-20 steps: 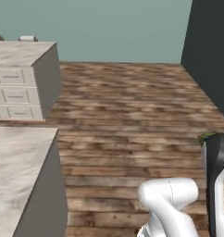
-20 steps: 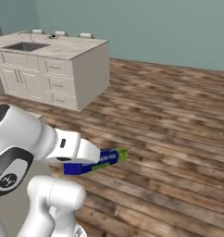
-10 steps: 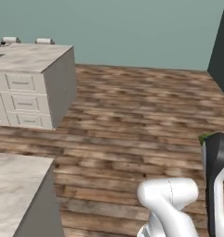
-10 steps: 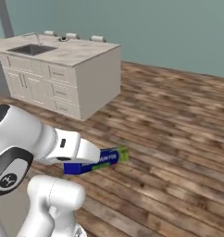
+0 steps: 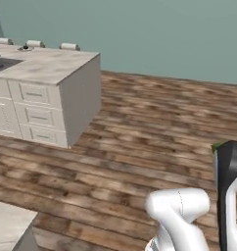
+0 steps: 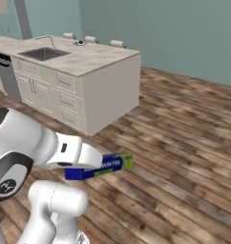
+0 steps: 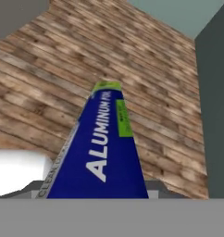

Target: Retrieve the tupperware and aluminum foil from the cabinet and place them on the dining counter near the plate with squash and garlic to prepare for storing leftovers.

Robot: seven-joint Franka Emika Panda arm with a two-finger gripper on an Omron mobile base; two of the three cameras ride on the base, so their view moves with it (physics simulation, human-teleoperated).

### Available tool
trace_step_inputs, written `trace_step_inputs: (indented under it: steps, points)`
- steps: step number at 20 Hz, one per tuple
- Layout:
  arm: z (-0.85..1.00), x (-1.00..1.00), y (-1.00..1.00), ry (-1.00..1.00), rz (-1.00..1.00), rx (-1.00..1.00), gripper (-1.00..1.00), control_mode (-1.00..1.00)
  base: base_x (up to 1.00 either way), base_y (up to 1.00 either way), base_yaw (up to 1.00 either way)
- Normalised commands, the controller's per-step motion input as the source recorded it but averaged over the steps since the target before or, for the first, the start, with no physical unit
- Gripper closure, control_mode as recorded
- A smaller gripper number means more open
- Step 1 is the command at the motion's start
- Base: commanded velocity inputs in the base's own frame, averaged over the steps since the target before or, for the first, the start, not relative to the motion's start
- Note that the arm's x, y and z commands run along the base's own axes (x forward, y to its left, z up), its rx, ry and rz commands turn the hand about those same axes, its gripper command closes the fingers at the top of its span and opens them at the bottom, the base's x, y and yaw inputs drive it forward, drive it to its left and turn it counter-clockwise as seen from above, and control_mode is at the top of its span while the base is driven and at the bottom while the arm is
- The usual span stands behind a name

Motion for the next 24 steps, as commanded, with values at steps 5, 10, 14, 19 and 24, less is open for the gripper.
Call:
trace_step_inputs:
  steps: [5, 10, 14, 19, 24]
  points:
    - [0.00, 0.00, 0.00, 0.00, 0.00, 0.00, 1.00, 1.00, 1.00, -0.11, 0.42]
    - [0.00, 0.00, 0.00, 0.00, 0.00, 0.00, 1.00, 1.00, 1.00, -0.52, 0.34]
    - [0.00, 0.00, 0.00, 0.00, 0.00, 0.00, 1.00, 1.00, 1.00, -0.86, 0.16]
    - [0.00, 0.00, 0.00, 0.00, 0.00, 0.00, 1.00, 1.00, 1.00, -0.69, 0.00]
    - [0.00, 0.00, 0.00, 0.00, 0.00, 0.00, 1.00, 1.00, 1.00, -0.45, -0.04]
